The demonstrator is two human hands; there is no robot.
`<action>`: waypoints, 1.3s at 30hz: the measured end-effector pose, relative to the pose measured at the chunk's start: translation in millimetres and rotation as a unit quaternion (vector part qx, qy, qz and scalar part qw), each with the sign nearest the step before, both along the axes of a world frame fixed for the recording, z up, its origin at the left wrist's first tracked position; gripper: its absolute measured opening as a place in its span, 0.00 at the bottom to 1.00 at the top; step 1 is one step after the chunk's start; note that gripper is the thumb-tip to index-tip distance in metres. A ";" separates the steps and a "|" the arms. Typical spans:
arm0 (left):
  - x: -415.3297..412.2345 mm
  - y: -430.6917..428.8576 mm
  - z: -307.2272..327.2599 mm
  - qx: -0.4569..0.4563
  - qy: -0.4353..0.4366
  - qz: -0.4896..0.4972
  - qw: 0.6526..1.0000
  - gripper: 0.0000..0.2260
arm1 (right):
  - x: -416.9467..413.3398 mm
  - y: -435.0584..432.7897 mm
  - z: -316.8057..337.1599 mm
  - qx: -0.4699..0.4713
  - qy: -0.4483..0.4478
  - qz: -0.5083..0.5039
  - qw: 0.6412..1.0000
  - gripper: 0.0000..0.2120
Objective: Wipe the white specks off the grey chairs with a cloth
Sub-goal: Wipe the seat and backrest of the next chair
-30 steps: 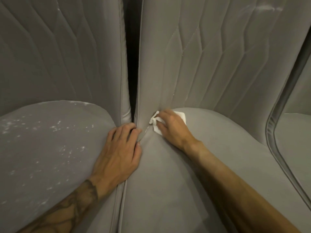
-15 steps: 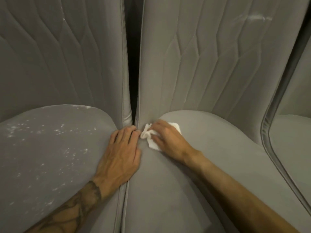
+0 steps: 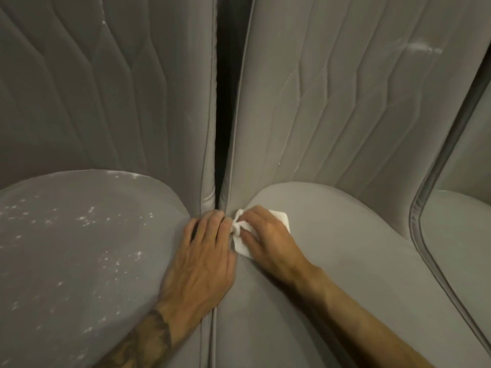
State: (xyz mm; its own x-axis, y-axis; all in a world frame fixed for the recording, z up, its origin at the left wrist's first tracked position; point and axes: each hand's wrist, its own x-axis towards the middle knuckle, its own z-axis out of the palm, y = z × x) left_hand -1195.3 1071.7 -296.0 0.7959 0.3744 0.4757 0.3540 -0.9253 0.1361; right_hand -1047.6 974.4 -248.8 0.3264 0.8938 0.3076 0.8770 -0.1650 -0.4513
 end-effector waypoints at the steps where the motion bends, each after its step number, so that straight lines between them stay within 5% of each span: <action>1: 1.3 0.4 0.1 -0.005 -0.005 -0.003 1.000 0.22 | -4.9 -5.7 -3.4 0.001 -0.003 0.025 1.000 0.05; 6: 0.8 -3.0 5.2 -0.009 0.010 0.009 1.000 0.21 | 14.3 -6.1 4.8 -0.011 0.012 0.043 0.999 0.05; 11: 3.7 -3.5 27.0 -0.014 0.033 0.013 0.999 0.26 | 28.9 11.8 17.5 0.180 0.095 -0.128 0.971 0.05; 15: 30.1 14.3 54.3 0.029 -0.022 0.017 0.999 0.28 | 47.4 41.1 39.9 0.306 0.060 -0.156 0.937 0.07; 20: 68.5 37.8 82.2 0.071 -0.117 0.043 0.990 0.23 | 33.0 52.4 18.4 0.299 0.076 -0.132 0.942 0.08; 24: 98.0 54.3 104.4 0.119 -0.175 0.046 0.976 0.27 | 65.4 41.0 21.8 0.273 0.009 -0.111 0.956 0.10; 33: 176.5 82.9 194.6 0.181 -0.262 0.070 0.945 0.28 | 175.2 61.8 136.2 0.387 -0.163 -0.178 0.890 0.08; 39: 189.0 92.4 197.1 0.190 -0.282 0.078 0.937 0.28 | 218.5 25.3 125.5 0.281 -0.329 -0.135 0.891 0.14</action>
